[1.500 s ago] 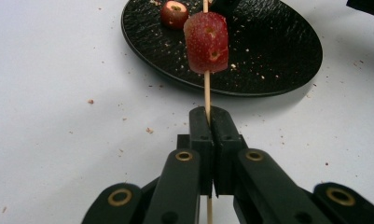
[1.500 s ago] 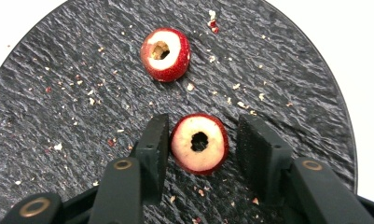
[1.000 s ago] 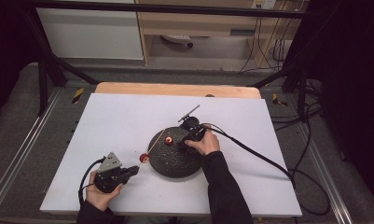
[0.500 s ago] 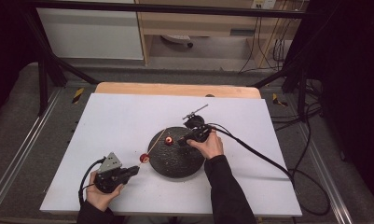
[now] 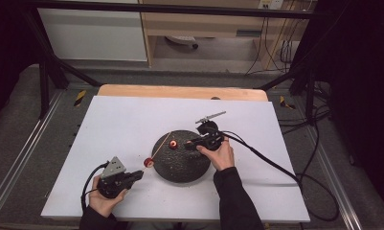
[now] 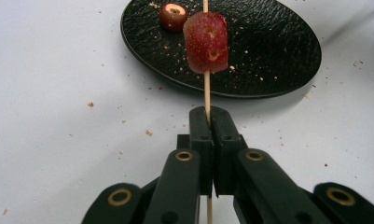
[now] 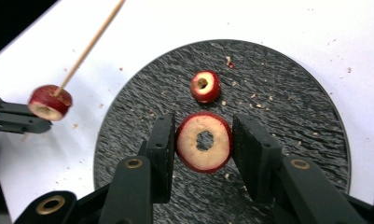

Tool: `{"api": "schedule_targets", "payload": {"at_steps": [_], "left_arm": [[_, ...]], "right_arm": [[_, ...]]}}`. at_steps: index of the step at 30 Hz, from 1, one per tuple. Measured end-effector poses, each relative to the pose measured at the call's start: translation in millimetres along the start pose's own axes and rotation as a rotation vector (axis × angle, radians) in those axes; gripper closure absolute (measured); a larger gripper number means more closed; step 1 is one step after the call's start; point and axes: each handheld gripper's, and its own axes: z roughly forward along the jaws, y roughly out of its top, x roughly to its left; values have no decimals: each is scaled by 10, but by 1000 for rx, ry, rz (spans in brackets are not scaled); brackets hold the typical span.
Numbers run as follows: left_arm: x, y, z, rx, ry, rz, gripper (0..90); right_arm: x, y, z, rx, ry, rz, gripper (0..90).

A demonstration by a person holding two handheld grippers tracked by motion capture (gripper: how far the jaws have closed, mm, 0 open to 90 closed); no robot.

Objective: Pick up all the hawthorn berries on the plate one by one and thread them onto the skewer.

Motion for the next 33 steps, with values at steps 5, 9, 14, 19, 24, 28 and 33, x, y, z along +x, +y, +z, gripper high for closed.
{"api": "schedule_targets", "payload": {"at_steps": [5, 9, 14, 19, 24, 28, 33], "left_arm": [[-9, 4, 1, 0, 0, 3, 884], [-16, 6, 2, -1, 0, 4, 884], [-26, 8, 7, -3, -1, 5, 885], [-32, 10, 7, -3, -2, 7, 884], [-39, 13, 8, -5, -2, 6, 884], [-49, 15, 12, -9, -3, 6, 884], [-59, 18, 15, -13, -3, 8, 884]], "right_arm": [[27, -79, -36, -49, 16, 17, 612], [53, -155, -48, -96, 30, 34, 612], [79, -259, -54, -179, 57, 72, 612], [64, -364, -41, -270, 94, 123, 612], [57, -453, -32, -340, 115, 169, 612], [51, -510, -21, -383, 133, 196, 612], [55, -590, 0, -438, 143, 232, 613]]}}
